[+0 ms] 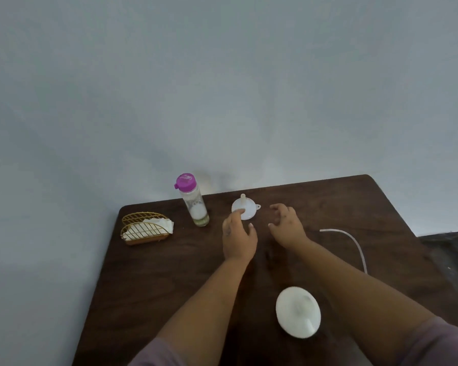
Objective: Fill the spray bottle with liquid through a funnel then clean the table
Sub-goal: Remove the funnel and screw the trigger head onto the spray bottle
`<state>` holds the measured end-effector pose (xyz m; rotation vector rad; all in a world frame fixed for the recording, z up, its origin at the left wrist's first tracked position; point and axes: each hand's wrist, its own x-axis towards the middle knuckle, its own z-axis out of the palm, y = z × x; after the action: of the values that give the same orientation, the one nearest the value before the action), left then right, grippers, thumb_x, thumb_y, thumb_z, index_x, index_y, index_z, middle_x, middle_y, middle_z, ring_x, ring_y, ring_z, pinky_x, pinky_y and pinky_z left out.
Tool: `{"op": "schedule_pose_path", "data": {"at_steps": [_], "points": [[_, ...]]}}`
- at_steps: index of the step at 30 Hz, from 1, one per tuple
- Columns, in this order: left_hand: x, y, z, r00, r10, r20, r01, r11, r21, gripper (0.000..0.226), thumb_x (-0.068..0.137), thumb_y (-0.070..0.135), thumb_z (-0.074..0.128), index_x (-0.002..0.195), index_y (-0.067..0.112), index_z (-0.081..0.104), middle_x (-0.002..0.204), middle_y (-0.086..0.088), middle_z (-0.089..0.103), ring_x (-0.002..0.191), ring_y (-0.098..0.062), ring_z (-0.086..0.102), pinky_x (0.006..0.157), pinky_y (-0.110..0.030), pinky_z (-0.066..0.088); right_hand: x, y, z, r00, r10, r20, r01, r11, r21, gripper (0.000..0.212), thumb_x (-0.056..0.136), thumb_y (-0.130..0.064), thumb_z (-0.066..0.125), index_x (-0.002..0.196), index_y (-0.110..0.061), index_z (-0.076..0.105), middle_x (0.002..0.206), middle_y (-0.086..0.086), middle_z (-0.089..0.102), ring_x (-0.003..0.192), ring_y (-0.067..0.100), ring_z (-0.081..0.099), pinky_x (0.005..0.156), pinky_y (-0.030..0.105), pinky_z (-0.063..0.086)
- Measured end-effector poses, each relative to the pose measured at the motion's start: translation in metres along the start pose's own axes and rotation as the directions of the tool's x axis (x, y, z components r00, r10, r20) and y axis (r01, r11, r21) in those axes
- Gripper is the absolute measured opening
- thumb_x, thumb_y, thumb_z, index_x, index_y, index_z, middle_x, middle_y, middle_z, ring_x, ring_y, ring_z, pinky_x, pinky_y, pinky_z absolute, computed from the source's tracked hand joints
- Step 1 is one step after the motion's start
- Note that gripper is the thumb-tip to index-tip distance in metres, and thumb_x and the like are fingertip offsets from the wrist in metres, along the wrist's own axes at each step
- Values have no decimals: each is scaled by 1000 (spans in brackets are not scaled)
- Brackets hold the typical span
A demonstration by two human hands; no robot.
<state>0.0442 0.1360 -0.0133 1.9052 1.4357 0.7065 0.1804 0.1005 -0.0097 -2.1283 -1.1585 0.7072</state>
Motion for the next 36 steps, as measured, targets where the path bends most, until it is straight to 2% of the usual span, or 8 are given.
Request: {"op": "schedule_pose_path", "data": {"at_steps": [3,8,15,19,23,28,33,36], "points": [[-28,15,-8,997,36,69,-31,997,-68,26,92,14,61,117,17,60,119,2,63,117,-13,52,89,-17,37,-40,1,-19,997,7,-72,-3,999,46,42,86,-8,59,126,-19,50,117,4,48,92,11,52,89,25,44],[-67,23,-18,994,6,111,17,978,-207,19,91,11,62,106,24,61,106,8,64,104,-9,59,94,-28,50,-106,25,-40,990,56,-129,-49,997,57,41,84,-10,62,123,-20,54,110,1,52,95,14,55,85,24,44],[-104,36,-25,994,8,113,19,972,-232,22,95,17,59,116,17,63,109,2,66,103,-12,61,92,-26,50,-167,82,-73,956,193,-220,-215,973,-81,40,84,-15,58,124,-18,54,117,8,52,114,28,47,99,36,39],[-119,45,-38,998,29,52,-16,972,-234,28,95,18,59,123,17,60,114,3,65,108,-12,60,95,-29,49,-196,113,-80,910,247,-333,-318,931,-179,37,83,-25,60,120,-24,55,123,5,52,119,28,42,95,44,41],[-137,54,-47,999,40,11,-36,973,-227,31,93,15,61,123,19,59,113,4,66,109,-13,59,96,-29,47,-228,143,-75,930,289,-228,-351,881,-318,59,79,-49,67,129,-25,47,129,7,43,123,30,37,96,44,39],[-171,67,-42,999,40,20,-35,971,-235,35,91,17,63,125,20,58,109,11,64,112,-13,59,102,-36,48,-239,164,-74,981,195,12,-162,844,-511,66,79,-53,66,135,-30,40,139,4,34,125,27,36,98,42,38],[-207,64,-37,998,56,11,-52,973,-226,35,90,18,65,125,23,59,107,15,62,113,-11,58,103,-39,48,-251,177,-75,965,249,84,-155,799,-580,73,78,-57,65,140,-35,33,138,5,35,127,29,35,101,45,35],[-224,57,-40,998,69,7,-66,976,-209,36,90,17,65,125,23,60,105,16,62,114,-11,57,102,-39,49,-264,184,-69,971,233,51,-165,812,-560,65,79,-57,64,134,-34,40,132,4,37,124,27,37,99,44,37]]}}
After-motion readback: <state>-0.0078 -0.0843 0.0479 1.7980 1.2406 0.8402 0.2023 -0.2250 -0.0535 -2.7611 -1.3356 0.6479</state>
